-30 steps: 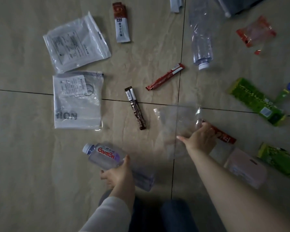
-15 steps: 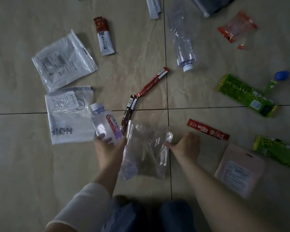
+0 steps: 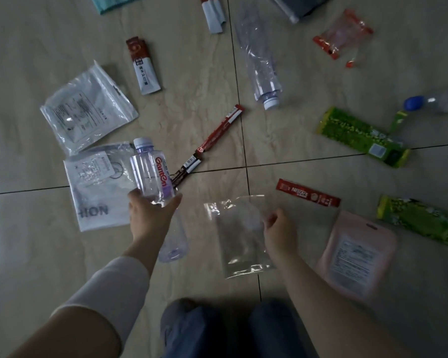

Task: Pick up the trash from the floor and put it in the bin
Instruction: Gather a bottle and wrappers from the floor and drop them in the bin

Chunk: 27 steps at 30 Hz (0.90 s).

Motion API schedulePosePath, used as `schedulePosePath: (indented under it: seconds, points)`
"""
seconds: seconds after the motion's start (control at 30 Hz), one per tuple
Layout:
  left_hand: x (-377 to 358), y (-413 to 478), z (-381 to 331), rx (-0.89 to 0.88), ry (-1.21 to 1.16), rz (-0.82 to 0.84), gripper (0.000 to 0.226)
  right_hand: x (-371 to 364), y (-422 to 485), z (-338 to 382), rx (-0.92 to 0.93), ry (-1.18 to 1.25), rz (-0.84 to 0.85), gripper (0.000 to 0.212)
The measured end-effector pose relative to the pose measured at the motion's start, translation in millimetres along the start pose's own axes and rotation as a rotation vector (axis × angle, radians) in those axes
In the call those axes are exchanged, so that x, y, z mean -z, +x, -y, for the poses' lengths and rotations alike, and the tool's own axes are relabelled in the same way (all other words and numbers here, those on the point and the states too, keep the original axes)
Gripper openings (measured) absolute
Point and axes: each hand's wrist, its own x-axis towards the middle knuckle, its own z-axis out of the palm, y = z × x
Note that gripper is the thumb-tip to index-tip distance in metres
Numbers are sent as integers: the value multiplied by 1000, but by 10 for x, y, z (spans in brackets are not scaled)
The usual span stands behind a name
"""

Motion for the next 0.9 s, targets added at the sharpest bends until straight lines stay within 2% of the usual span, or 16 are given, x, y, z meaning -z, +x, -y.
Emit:
schedulePosePath:
  seconds: [0.07, 0.17, 0.3, 0.4, 0.5, 0.57, 0.63, 0.73, 0.8, 0.9]
  points:
    - [33, -95, -52, -21, 16, 16, 83, 262, -77, -107, 25, 67, -19, 11]
    - [51, -252, -120, -47, 34, 48, 87, 660, -100, -240, 6, 131, 37, 33]
    - [5, -311, -186, -73, 41, 63, 85, 979, 150, -349, 31, -56, 60, 18]
    - [-66, -136, -203, -113, 47, 49, 78, 1002, 502, -302, 70, -208, 35, 23]
    - [-145, 128, -168, -187, 63, 33, 74, 865, 775, -280, 149, -465, 50, 60]
    - [-177, 293, -119, -211, 71, 26, 74, 740, 899, -303, 181, -575, 14, 73]
    - [-199, 415, -48, -221, 74, 33, 73, 680, 1030, -333, 145, -533, 14, 72]
    - [-177, 462, 61, -226, 69, 41, 69, 745, 1112, -340, 89, -583, 151, 52]
    - [-93, 394, 92, -202, 54, 48, 69, 845, 1028, -279, 158, -686, 143, 41]
    - [135, 193, 102, -142, 49, 54, 70, 970, 787, -73, 239, -653, 125, 34]
